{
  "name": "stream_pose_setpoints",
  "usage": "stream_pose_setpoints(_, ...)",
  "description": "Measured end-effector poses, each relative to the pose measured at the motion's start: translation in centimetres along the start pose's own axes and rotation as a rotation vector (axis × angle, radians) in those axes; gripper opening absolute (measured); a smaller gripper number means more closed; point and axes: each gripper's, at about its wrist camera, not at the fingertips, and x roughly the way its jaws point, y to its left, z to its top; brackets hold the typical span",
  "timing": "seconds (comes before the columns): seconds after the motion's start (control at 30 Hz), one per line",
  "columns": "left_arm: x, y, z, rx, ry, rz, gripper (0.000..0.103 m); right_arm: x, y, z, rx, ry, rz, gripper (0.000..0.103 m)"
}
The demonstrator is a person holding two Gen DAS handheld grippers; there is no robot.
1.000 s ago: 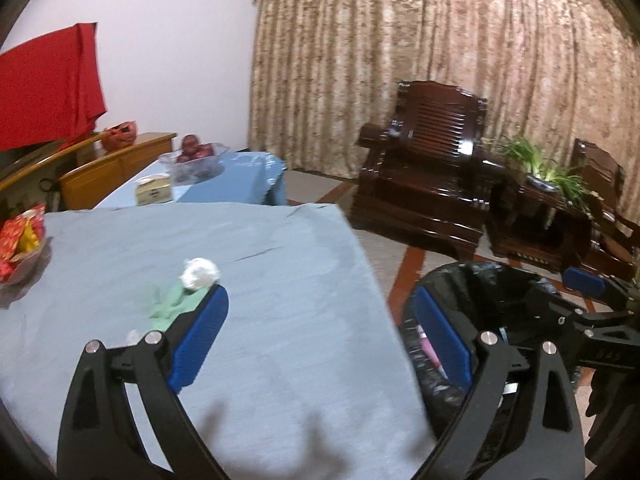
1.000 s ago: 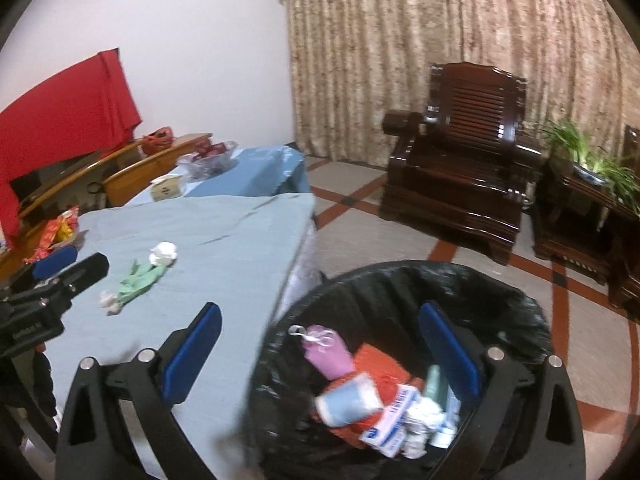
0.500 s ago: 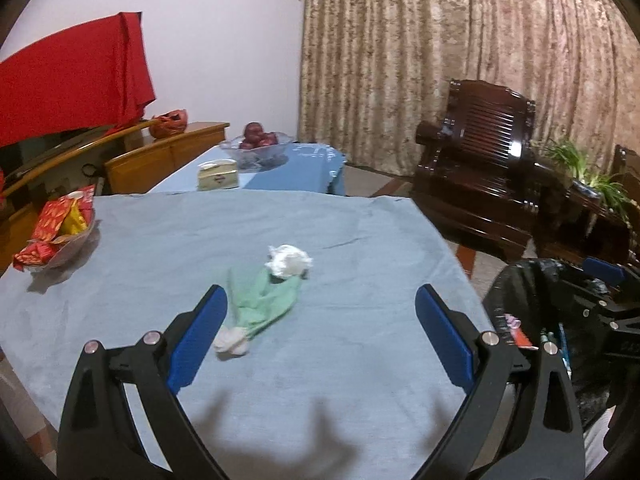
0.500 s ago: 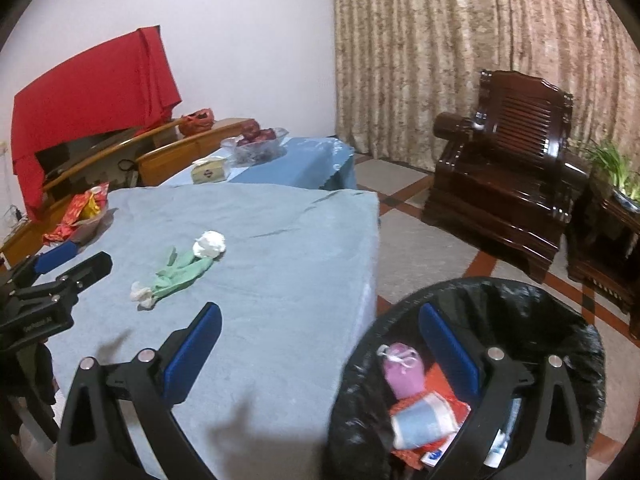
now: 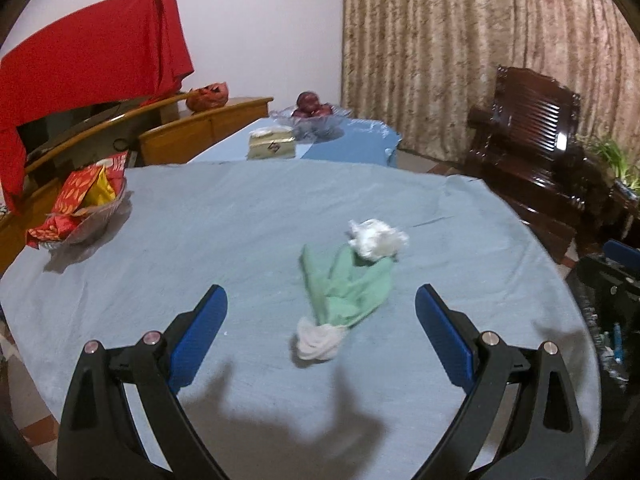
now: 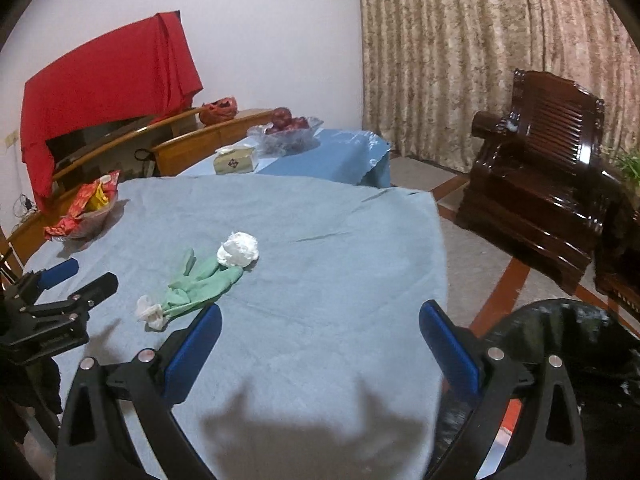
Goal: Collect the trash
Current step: 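Move both grippers back toward the green glove and tissue on the table, then grasp the green glove by its cuff with the left gripper while the right gripper grasps the white tissue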
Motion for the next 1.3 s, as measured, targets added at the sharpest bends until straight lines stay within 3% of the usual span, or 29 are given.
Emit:
stream_pose_setpoints(0.33, 5.9, 1.4, -0.8, -0.016, 0.086, -0.003, 0.092, 5.0, 1.2, 0.0, 0.004, 0.046, -0.002, 0.097)
stream_pose_setpoints(0.9, 12.0, -0.3, -2.2, -0.005, 0.241, -0.04, 0.091, 8.4, -0.1, -0.3, 0.009, 0.087, -0.021, 0.097)
stream_pose_setpoints(1.17, 12.5, -1.4, -2.5, 0.018, 0.275, -0.136, 0.042, 8.9, -0.2, -0.4, 0.016, 0.1, -0.024, 0.097)
stream_pose_setpoints(1.3, 12.0, -1.4, -2.6, 0.011, 0.264, -0.138, 0.033, 9.0, 0.2, -0.4, 0.009, 0.101, -0.022, 0.097)
